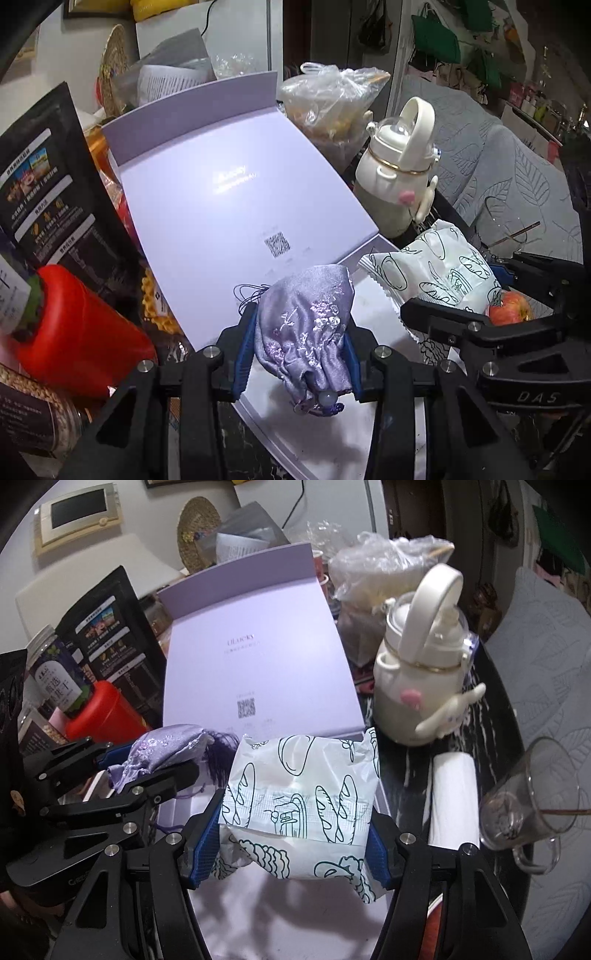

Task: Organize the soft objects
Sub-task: 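Carry lavender pouch in left tool while right tool carries bag to box, then lower pouch into lavender box and open left tool while right releases bag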

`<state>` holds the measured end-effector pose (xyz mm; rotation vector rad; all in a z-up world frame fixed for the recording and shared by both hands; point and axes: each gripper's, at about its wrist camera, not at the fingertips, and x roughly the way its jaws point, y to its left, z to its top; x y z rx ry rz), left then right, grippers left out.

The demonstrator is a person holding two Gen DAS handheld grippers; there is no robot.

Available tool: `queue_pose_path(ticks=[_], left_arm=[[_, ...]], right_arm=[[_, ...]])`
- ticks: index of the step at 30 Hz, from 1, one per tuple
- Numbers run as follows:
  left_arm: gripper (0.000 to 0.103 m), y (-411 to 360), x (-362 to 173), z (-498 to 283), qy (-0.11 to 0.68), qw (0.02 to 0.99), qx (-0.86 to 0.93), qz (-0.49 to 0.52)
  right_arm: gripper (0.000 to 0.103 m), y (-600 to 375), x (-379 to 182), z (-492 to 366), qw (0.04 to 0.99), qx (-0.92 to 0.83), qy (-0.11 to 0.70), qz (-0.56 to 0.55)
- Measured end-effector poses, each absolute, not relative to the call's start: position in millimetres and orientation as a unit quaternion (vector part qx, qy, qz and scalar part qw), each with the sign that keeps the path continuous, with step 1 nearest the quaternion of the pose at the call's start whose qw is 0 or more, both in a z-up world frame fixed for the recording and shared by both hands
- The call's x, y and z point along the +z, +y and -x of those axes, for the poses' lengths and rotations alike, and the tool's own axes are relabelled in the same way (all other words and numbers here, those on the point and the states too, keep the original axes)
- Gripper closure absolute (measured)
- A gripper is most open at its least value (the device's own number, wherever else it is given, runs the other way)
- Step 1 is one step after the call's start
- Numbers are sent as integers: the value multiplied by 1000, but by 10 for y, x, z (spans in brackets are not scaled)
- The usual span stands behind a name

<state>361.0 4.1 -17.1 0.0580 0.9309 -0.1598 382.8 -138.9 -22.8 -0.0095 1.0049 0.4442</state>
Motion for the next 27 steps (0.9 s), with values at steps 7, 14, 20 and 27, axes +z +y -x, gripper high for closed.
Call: queue_pose_path(ticks=[7, 14, 20, 27], left_arm=[[62, -14, -232, -3567, 450, 889, -75, -48], [62, 1, -189, -3599, 443, 892, -70, -57], [34, 56, -159, -3608, 438, 896, -34, -62], [27, 165, -15, -3531, 429, 902, -34, -36]], right_arm=[[37, -1351, -286, -3808, 856, 196, 478, 29], [34, -1367, -273, -3881, 860, 189, 474, 24], [25, -1359, -163, -3848, 868, 186, 460, 27], [25, -1370, -2, -3759, 874, 181, 449, 31]])
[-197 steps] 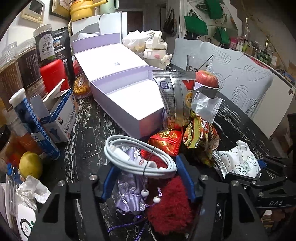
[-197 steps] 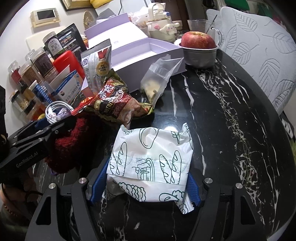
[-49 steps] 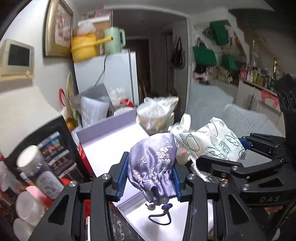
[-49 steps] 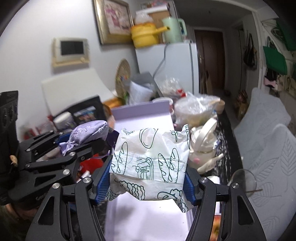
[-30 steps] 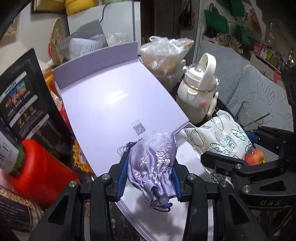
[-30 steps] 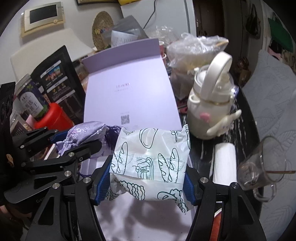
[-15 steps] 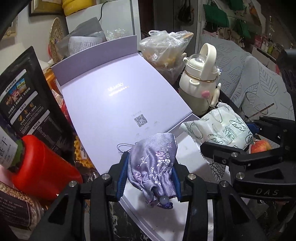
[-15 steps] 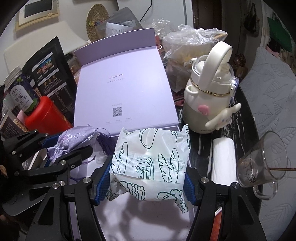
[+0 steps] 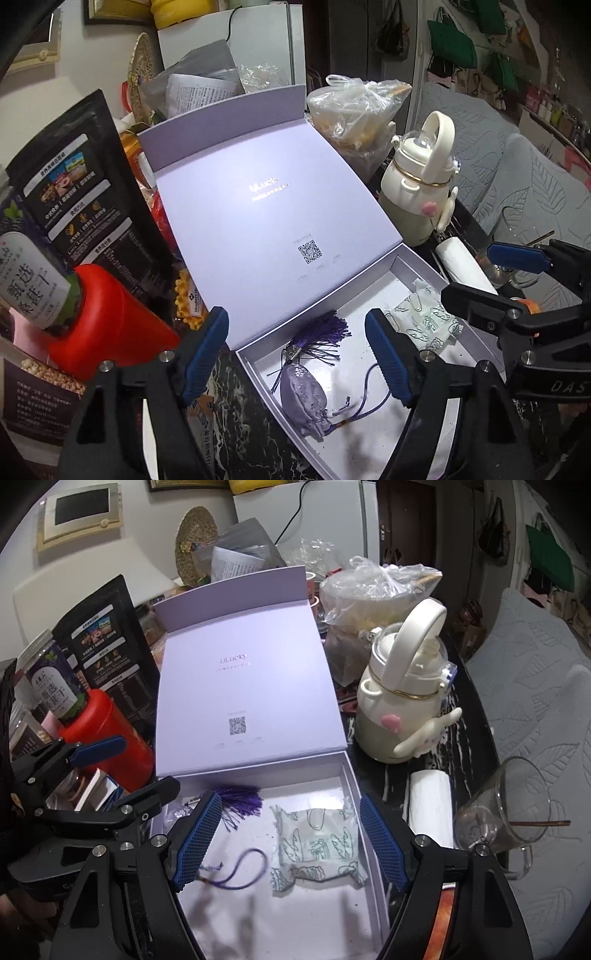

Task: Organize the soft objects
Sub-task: 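Lower pouch into lavender box and open left tool while right releases bag, then withdraw both open tools from the box back over the table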

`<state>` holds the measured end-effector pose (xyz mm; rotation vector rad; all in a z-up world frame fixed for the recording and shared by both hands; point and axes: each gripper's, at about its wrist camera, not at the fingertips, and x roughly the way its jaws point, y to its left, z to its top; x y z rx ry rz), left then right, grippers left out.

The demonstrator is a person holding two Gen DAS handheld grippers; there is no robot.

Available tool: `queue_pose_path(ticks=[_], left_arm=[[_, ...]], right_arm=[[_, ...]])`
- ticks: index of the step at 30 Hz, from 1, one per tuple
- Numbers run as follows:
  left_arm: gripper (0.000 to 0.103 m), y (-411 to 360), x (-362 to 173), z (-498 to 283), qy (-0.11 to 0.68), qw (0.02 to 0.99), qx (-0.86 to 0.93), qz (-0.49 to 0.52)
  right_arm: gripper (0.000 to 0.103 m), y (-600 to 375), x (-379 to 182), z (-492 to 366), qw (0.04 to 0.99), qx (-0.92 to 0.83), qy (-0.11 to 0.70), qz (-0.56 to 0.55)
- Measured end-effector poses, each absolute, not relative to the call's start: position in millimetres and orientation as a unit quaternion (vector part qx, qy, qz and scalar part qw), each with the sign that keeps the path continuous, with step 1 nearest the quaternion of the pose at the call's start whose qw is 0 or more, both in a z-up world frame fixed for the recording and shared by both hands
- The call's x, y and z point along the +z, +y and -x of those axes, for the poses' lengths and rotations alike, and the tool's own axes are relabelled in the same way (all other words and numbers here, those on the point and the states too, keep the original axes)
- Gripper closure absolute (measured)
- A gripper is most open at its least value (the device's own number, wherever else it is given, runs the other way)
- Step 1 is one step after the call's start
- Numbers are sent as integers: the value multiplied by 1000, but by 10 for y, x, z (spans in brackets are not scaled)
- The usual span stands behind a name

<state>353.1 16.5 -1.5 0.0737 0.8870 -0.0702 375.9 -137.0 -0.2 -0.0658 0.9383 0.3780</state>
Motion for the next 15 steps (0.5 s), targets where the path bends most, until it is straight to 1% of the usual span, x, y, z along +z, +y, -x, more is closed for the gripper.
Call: queue_pose_path(ticks=[7, 15], left_arm=[[27, 190, 271, -3311, 408, 912, -33, -29], [27, 215, 753, -2932, 370, 928, -30, -26]], right_arm=[[25, -1364, 248, -3574, 882, 178, 434, 35], [25, -1359, 730, -3196, 899, 179, 397, 42]])
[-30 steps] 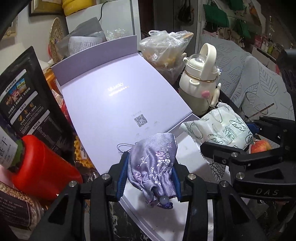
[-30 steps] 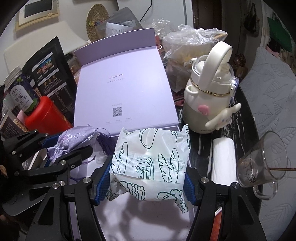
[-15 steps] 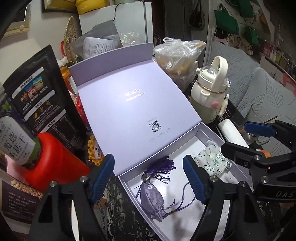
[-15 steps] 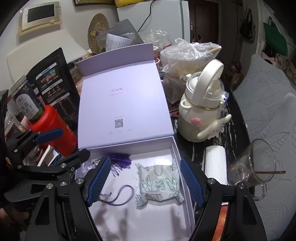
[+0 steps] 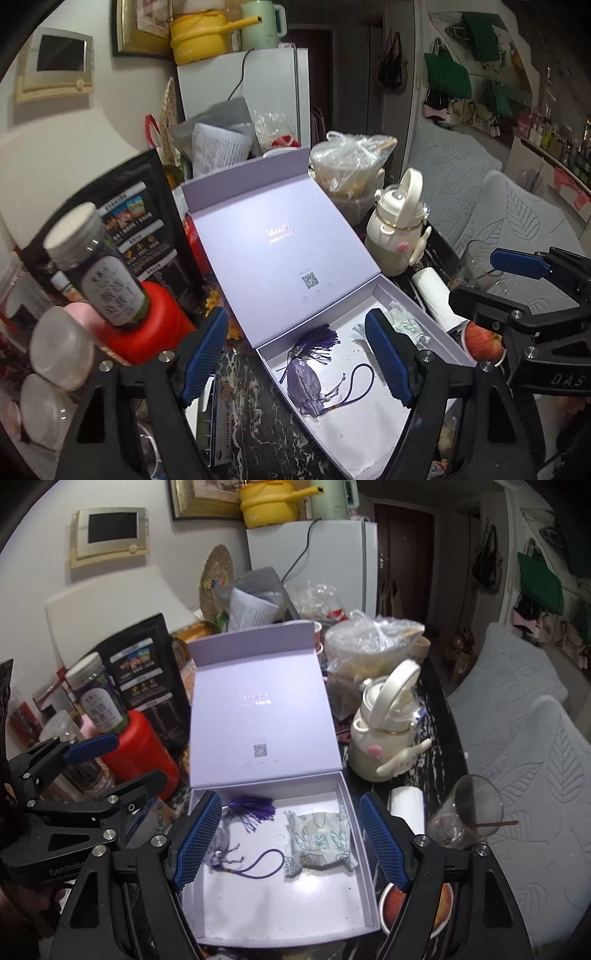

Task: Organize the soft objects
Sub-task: 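Withdraw both open tools from the box back over the table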

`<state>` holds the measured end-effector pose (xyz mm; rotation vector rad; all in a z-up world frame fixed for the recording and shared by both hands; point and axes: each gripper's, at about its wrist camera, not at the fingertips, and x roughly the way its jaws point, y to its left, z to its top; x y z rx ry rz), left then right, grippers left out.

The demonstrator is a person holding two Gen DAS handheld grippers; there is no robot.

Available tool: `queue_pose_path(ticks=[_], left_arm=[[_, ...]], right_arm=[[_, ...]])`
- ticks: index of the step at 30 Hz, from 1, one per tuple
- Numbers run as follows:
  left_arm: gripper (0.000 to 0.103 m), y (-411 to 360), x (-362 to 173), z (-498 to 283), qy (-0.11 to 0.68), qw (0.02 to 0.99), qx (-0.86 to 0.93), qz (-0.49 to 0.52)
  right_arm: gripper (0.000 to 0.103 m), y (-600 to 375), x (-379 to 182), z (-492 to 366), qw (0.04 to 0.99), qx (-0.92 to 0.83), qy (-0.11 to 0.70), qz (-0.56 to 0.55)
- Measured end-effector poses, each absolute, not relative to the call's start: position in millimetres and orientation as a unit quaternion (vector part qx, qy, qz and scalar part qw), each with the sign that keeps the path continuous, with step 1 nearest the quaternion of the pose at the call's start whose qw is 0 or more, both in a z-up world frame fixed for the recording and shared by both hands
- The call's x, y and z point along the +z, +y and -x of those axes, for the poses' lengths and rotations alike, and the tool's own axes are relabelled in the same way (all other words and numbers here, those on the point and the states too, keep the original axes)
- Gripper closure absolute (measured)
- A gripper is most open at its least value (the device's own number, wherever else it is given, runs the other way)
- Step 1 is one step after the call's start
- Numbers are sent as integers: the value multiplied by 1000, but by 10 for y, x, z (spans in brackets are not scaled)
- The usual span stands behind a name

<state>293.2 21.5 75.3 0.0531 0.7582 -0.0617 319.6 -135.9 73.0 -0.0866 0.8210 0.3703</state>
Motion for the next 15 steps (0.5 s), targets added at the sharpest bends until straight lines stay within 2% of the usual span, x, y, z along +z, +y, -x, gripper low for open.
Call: queue_pose_path(ticks=[13, 15], left_arm=[[27, 200, 1495, -2032, 298, 953, -31, -36], [24, 185, 1551, -1909, 289, 956, -32, -39]], right_arm=[[25, -1476, 1433, -2387, 922, 180, 339, 44], [24, -1504, 1511, -2246, 926, 177, 331, 45]])
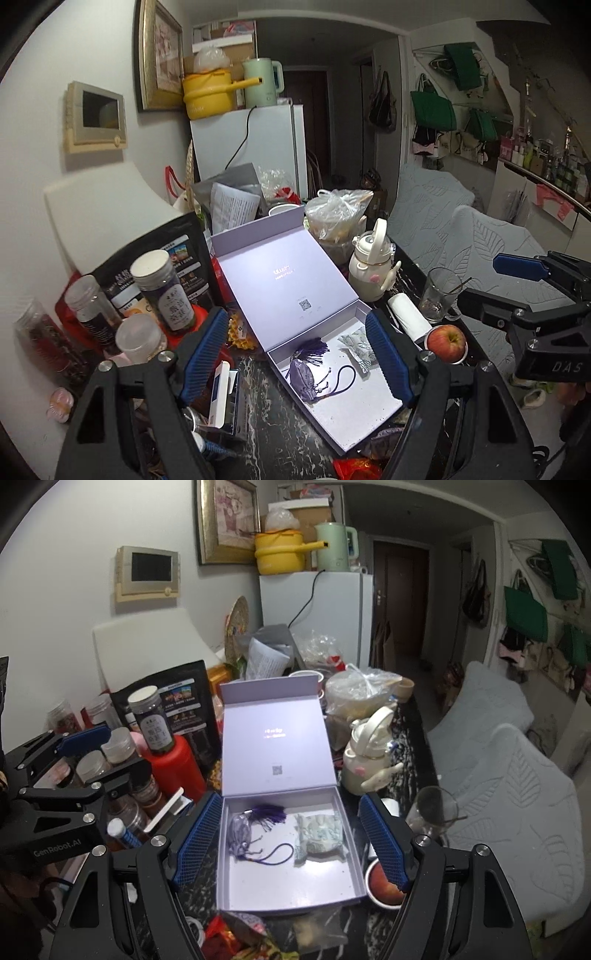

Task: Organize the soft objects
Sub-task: 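Withdraw both open tools from the box back over the table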

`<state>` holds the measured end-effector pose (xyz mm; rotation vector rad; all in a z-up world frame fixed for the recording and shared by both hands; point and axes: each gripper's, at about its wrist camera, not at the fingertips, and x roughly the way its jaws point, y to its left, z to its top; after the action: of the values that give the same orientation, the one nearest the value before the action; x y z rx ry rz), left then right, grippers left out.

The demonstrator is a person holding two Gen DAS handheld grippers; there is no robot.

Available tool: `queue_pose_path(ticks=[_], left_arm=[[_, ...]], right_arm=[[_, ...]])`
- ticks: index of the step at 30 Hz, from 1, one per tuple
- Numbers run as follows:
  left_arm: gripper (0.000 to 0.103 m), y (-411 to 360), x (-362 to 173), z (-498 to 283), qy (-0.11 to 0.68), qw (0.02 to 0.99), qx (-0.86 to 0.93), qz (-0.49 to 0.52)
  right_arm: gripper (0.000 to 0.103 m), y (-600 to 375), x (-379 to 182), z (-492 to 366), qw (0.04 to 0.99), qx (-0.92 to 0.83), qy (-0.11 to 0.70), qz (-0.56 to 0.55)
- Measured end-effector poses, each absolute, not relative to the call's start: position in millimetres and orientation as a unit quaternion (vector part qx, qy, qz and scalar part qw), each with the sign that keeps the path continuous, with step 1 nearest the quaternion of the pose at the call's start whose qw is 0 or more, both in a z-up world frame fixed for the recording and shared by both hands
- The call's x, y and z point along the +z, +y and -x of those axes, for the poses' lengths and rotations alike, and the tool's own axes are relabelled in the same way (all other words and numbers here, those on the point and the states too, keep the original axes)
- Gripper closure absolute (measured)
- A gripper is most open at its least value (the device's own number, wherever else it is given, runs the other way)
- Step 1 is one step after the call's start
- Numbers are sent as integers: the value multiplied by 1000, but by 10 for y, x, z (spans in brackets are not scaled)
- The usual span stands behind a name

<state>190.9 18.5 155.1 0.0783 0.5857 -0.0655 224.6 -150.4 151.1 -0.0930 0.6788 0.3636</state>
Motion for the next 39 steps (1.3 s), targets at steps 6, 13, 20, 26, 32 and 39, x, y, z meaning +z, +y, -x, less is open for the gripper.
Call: queue_pose_path(ticks=[6, 13, 20, 26, 32, 39], left_arm=[[22, 174, 1742, -1448, 254, 966, -34, -44], [7, 124, 1806, -976, 226, 972, -40, -55], [2, 54, 1702, -609, 210, 974, -41, -72], [2, 17, 1495, -396, 209, 973, -60, -75], [2, 16, 1257, -220, 221, 969, -83, -68], [2, 14, 911, -41, 252, 961, -99, -58]], right_arm=[[21, -1612, 1696, -1829, 934, 177, 308, 41], [14, -1714, 1813, -1356, 945, 178, 273, 36], [10, -1779, 1723, -936, 952, 175, 249, 39], [9, -1805, 1576, -617, 957, 163, 235, 46], [8, -1825, 1339, -335, 961, 149, 230, 47], [8, -1870, 1011, -123, 956, 149, 251, 24]])
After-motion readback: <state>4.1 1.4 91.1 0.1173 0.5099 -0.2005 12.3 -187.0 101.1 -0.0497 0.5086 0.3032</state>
